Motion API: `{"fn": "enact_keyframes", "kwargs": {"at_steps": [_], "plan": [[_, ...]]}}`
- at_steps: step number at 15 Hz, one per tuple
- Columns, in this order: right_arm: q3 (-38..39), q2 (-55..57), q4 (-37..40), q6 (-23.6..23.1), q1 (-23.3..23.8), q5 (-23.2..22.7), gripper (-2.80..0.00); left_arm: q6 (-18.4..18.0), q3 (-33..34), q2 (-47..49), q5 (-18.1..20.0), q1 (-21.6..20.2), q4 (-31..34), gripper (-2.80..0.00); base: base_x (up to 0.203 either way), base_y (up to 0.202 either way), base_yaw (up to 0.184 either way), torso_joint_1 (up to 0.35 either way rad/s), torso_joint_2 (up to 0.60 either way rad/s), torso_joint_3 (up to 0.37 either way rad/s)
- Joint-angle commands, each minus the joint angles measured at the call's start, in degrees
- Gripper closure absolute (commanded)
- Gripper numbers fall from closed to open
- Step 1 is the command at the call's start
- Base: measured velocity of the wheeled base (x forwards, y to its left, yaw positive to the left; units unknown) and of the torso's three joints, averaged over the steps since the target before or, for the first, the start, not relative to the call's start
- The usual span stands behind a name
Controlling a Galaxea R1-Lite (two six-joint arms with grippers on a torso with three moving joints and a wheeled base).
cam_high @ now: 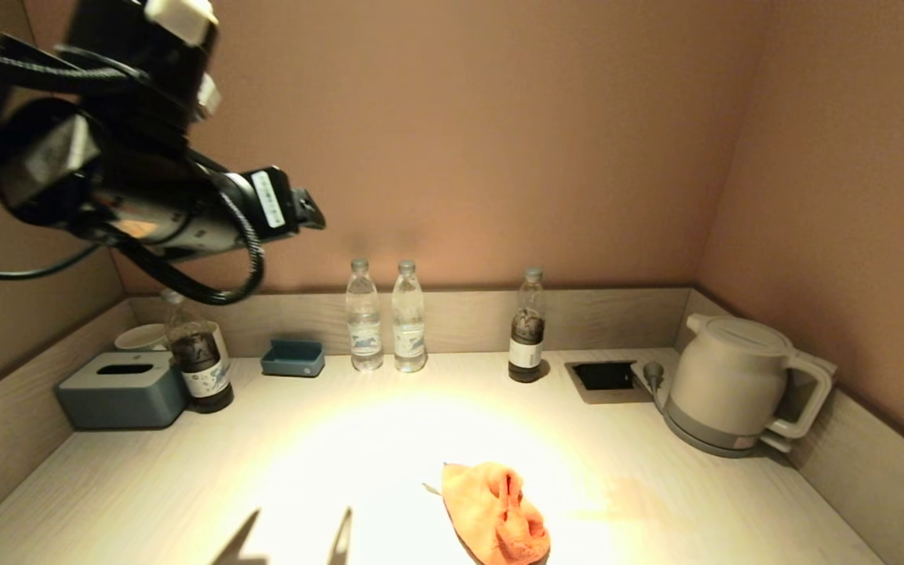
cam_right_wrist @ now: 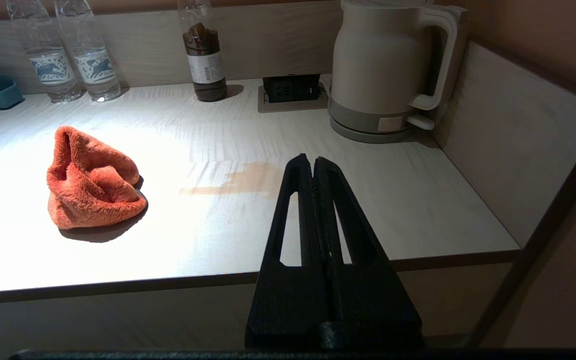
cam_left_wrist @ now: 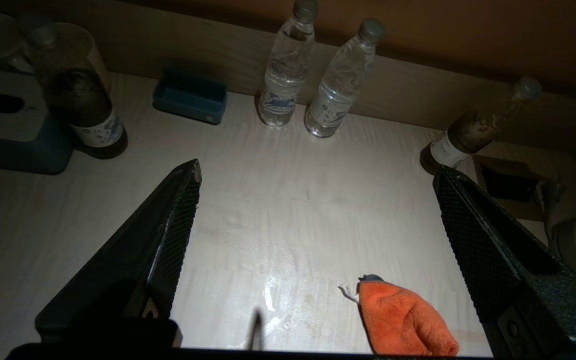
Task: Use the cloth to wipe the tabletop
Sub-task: Pick up the tablecloth
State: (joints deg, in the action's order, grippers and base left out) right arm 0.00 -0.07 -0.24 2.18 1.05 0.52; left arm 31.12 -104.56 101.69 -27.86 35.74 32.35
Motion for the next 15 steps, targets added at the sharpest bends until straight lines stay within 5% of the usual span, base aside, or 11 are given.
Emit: {"fn": "enact_keyframes", "kwargs": {"at_steps": [1,3,4,11,15], "plan": [[0.0,0.1,0.0,0.0,0.0,0.0,0.00,-2.7,5.7,-12.7,-0.3,-2.9,0.1,-2.80,0.000,0.000,0.000,0.000,0.00,0.000],[0.0,0.1,0.0,0.0,0.0,0.0,0.00,-4.9,12.8,-18.4,-0.3,-3.5,0.0,-2.80,0.000,0.000,0.000,0.000,0.00,0.000],[0.0,0.1,0.0,0.0,0.0,0.0,0.00,-5.5,15.7,-20.5,-0.3,-3.5,0.0,0.00,0.000,0.000,0.000,0.000,0.00,0.000],[0.0,0.1,0.0,0.0,0.0,0.0,0.00,-7.2,30.8,-40.9,-1.5,-4.7,-3.3,0.00,0.000,0.000,0.000,0.000,0.00,0.000],[0.0,0.1,0.0,0.0,0.0,0.0,0.00,-8.4,37.8,-56.7,-2.0,-20.7,-4.4,0.00,0.000,0.000,0.000,0.000,0.00,0.000]]}}
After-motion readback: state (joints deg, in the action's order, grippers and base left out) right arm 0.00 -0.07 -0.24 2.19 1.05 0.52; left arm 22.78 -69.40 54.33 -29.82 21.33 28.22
